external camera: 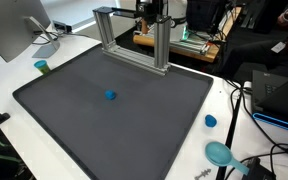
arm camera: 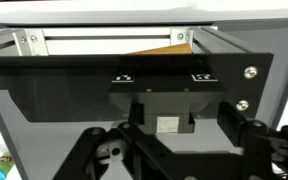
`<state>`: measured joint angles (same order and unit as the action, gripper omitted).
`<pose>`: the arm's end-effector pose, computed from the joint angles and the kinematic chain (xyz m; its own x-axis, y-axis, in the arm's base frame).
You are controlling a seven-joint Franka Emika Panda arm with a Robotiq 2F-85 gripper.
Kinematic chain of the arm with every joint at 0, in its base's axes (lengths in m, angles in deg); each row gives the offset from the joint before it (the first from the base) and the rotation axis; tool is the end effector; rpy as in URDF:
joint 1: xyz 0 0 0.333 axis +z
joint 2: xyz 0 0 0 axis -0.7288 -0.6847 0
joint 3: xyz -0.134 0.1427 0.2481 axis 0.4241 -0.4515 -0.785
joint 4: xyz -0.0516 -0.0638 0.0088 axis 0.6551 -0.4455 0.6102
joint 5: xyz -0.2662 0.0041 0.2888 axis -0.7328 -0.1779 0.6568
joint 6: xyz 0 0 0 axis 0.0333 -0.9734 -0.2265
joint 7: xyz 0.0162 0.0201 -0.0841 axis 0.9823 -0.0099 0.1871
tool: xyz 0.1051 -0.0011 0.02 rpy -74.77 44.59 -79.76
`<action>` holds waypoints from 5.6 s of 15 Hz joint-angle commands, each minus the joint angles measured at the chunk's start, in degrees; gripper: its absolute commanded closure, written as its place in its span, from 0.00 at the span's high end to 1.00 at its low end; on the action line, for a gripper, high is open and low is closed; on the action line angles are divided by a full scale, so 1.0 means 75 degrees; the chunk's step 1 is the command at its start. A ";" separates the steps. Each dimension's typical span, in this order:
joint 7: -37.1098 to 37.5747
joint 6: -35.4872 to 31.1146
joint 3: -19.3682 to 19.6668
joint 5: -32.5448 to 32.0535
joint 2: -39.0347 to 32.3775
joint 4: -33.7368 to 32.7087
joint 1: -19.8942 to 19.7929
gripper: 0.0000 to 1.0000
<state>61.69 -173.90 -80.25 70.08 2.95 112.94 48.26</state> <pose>0.3392 0.0086 0.4524 0.9921 -0.0287 0.1225 -0.0309 -0.9994 0.0164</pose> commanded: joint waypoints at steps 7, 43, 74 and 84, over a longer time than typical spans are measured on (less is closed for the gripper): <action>0.0085 0.0146 -0.0081 0.0116 -0.0157 0.0004 -0.0111 0.59; 0.3002 -0.1884 -0.1736 -0.1799 0.0088 0.0012 -0.1177 0.22; 0.0480 -0.1396 0.0127 0.0095 -0.3967 -0.3589 -0.0413 0.22; 0.1609 0.0345 0.0158 -0.0578 -0.7127 -0.7403 -0.0312 0.22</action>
<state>72.57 -175.14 -79.55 65.45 -43.25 67.07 45.53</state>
